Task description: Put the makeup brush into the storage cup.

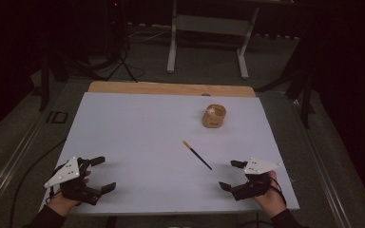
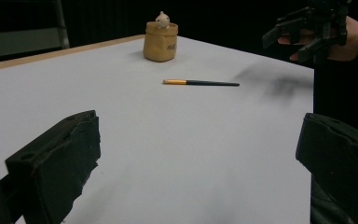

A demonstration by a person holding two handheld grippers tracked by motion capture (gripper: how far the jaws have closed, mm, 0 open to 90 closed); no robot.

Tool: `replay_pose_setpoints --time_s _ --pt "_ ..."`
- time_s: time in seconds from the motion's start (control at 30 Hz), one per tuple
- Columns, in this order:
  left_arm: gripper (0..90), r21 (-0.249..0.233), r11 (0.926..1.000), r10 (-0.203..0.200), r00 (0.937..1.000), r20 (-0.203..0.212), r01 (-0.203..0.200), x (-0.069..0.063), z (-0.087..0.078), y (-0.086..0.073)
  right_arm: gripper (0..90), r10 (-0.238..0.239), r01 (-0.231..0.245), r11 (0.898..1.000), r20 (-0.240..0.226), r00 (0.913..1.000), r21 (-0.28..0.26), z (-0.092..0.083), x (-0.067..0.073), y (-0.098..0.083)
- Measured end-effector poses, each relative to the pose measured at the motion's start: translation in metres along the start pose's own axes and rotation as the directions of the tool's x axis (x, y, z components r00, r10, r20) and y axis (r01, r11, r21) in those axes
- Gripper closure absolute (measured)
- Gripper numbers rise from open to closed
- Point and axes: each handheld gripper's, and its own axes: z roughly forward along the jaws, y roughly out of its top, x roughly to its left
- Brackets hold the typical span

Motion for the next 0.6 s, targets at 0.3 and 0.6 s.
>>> replay_pose_setpoints --time_s 0.3,0.6 --pt "0.4 0.000 1.0000 0.001 1.0000 0.004 -0.001 -0.0002 0.0003 0.0002 10.6 -0.012 0.011 1.000 0.006 0.9999 0.018 -0.0010 0.0039 0.0038" --pt "0.4 0.000 1.0000 0.006 1.0000 0.003 -0.006 -0.0012 0.0014 0.0026 10.1 0.093 -0.090 0.995 -0.043 0.9948 0.050 -0.0030 -0.0004 0.0076"
